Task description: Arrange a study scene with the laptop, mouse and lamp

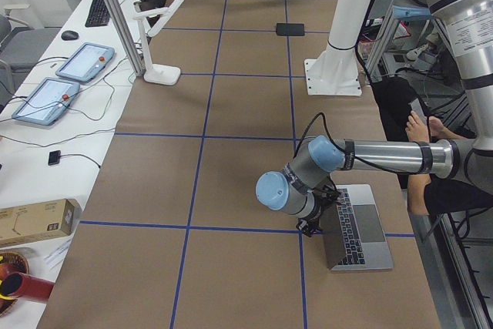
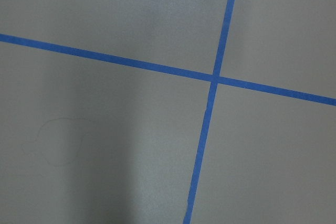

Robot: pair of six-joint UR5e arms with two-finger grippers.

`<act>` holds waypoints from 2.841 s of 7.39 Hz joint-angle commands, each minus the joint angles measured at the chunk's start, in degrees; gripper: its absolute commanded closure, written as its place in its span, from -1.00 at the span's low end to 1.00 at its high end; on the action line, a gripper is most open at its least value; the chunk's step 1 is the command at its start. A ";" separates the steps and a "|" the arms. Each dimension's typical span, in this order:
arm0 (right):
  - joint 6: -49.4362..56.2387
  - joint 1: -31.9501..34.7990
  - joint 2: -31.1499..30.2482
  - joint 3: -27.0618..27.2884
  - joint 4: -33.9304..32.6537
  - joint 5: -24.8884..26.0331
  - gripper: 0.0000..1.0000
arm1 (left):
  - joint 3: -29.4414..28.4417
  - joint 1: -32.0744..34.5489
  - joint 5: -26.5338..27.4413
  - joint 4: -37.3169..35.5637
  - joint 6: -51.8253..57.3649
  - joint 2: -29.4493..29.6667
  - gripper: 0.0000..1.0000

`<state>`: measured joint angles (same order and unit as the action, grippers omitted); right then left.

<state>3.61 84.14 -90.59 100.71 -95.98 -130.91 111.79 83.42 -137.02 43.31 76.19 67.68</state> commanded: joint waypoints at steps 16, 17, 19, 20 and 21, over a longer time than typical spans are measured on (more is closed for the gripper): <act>-0.18 -1.26 0.86 0.01 0.00 0.04 -1.00 | -0.51 0.34 0.96 2.04 7.38 -3.95 -0.98; -0.18 -1.35 1.03 0.01 0.00 0.04 -1.00 | -0.60 0.60 1.92 1.96 8.88 -4.31 -0.98; -0.18 -1.70 1.12 0.01 0.00 0.04 -1.00 | -0.69 1.04 2.02 2.05 9.07 -4.40 -0.98; -0.18 -1.70 1.12 0.01 0.00 0.04 -1.00 | -0.87 1.04 2.02 2.13 9.33 -4.66 -0.98; -0.18 -1.87 1.21 0.01 0.00 0.04 -1.00 | -0.87 1.21 1.93 2.31 9.24 -5.10 -0.98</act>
<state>3.43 82.43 -89.46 100.72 -95.98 -130.87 110.99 84.47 -135.06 45.44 85.35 63.02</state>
